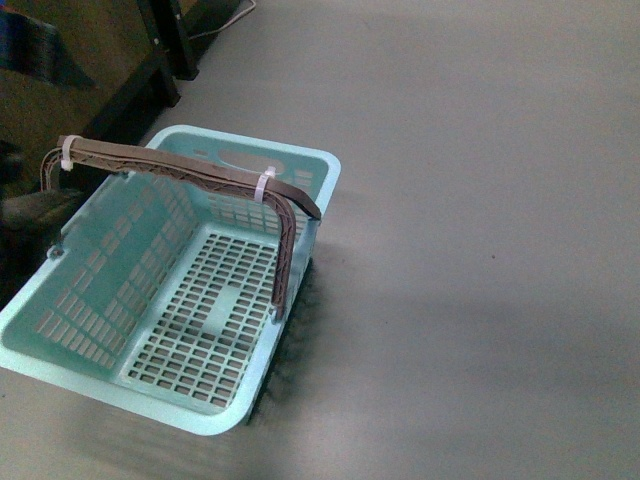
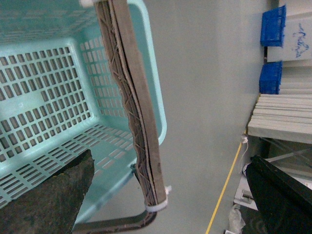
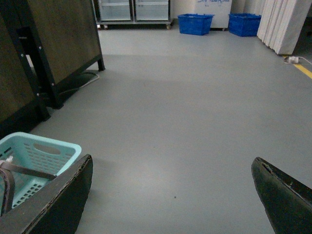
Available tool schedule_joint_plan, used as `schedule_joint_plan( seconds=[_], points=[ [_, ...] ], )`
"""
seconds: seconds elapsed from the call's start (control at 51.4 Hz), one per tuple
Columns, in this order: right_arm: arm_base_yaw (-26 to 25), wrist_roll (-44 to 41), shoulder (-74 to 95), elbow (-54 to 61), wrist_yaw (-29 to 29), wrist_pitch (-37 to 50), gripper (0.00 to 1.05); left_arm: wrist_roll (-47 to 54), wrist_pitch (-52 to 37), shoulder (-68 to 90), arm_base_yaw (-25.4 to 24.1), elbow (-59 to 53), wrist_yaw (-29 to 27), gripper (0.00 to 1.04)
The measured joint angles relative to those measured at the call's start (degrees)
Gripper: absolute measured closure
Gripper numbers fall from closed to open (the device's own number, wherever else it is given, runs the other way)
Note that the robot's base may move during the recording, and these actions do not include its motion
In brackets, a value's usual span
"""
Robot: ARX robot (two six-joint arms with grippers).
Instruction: Pick mango and avocado into basket
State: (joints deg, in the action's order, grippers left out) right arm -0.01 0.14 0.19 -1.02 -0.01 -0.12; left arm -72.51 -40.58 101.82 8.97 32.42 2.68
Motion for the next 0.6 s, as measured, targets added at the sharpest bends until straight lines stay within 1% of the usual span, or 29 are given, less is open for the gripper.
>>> schedule_joint_plan(
  seconds=[0.097,0.175,0.37,0.604],
  points=[
    [0.0,0.0,0.0,0.0,0.0,0.0,0.09,-3.1,-0.6,10.3,3.2,7.9,-1.1,0.09],
    [0.0,0.0,0.0,0.0,0.0,0.0,0.09,-5.2,-0.8,16.1,4.4,13.2,-1.4,0.09],
    [0.0,0.0,0.0,0.0,0.0,0.0,0.09,-8.0,0.2,26.7,4.5,23.7,-3.2,0.09],
    [0.0,0.0,0.0,0.0,0.0,0.0,0.09,-8.8,0.5,31.9,4.5,30.3,-3.1,0.09]
  ],
)
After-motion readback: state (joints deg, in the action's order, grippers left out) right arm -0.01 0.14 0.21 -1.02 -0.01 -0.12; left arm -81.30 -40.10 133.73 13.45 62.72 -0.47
